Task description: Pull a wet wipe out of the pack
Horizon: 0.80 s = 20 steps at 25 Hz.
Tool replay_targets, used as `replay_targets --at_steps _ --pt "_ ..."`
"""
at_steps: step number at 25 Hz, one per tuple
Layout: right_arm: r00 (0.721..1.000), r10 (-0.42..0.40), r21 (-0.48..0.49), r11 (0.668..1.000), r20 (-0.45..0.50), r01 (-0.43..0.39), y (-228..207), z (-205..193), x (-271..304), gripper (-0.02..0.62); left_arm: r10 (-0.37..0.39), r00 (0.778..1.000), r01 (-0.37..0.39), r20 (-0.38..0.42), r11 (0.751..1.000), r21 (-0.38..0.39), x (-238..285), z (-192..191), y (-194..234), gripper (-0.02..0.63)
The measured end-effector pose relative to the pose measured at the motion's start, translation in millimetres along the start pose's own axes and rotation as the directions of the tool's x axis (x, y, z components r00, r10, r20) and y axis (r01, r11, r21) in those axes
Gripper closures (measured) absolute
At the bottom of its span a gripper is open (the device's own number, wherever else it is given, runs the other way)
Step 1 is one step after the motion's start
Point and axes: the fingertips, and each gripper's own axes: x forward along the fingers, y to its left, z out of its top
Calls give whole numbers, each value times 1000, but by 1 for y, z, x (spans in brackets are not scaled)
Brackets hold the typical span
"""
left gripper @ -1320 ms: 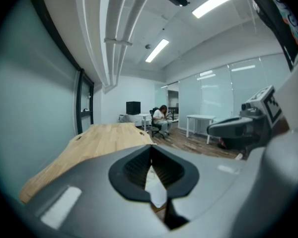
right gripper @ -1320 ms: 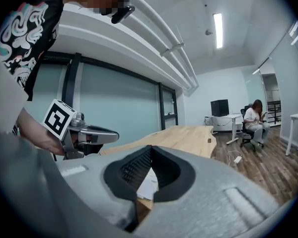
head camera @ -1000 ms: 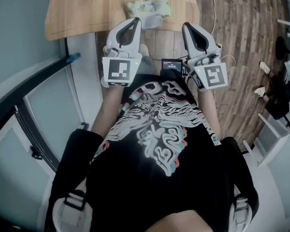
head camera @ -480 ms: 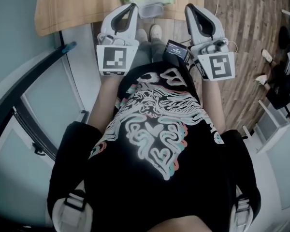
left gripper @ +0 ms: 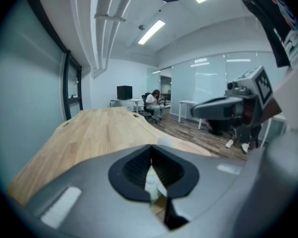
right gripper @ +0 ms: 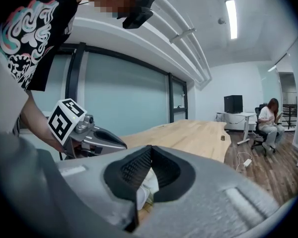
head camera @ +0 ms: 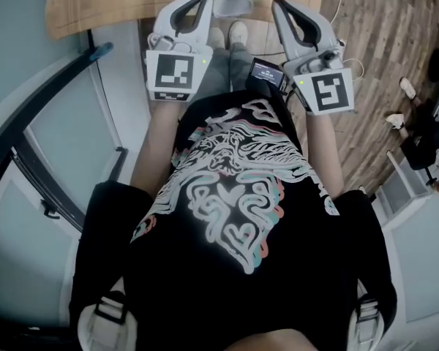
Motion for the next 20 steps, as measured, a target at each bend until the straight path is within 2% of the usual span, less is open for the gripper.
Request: replay_targets --at_steps 11,16,20 --pt "985 71 -66 994 -160 -83 13 -50 39 595 -50 993 49 -103 999 -10 35 -33 -6 609" --pt "976 95 -88 990 -197 -114 14 -60 55 595 -95 977 95 -192 995 -9 53 -47 -4 575" --pt "972 123 -83 986 -201 -142 9 -65 57 595 -140 962 132 -233 990 -50 67 -51 -6 565"
